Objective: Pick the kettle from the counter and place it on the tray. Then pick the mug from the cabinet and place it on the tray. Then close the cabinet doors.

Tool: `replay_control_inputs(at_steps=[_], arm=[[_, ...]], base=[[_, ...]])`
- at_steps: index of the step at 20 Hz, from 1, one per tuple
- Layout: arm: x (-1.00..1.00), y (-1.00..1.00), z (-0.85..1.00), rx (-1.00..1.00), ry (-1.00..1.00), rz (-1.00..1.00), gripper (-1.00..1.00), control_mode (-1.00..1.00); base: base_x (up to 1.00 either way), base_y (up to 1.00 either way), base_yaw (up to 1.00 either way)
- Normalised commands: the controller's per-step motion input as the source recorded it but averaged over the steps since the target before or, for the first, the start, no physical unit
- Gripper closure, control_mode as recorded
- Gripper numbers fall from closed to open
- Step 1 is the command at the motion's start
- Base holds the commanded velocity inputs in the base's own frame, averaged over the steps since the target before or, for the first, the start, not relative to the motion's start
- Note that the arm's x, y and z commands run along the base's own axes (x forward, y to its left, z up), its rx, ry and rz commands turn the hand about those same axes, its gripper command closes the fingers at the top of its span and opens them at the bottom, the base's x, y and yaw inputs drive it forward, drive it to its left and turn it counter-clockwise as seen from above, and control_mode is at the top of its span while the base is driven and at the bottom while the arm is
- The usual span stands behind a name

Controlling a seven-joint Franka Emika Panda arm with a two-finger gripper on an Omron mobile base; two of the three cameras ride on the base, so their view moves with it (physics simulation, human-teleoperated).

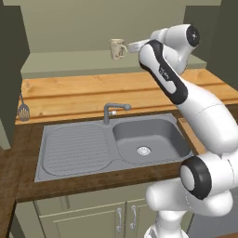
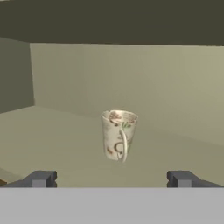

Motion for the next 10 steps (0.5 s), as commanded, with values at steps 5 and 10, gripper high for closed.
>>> replay_control_inputs(at_steps=[5,10], arm=[[0.24,-0.01,0.0,0.0,0.0,0.0,-1.0,-1.0],[0.27,0.0,-0.01,0.0,0.0,0.01,-1.0,-1.0]], base=[[0.0,0.0,0.0],[0.0,0.0,0.0]])
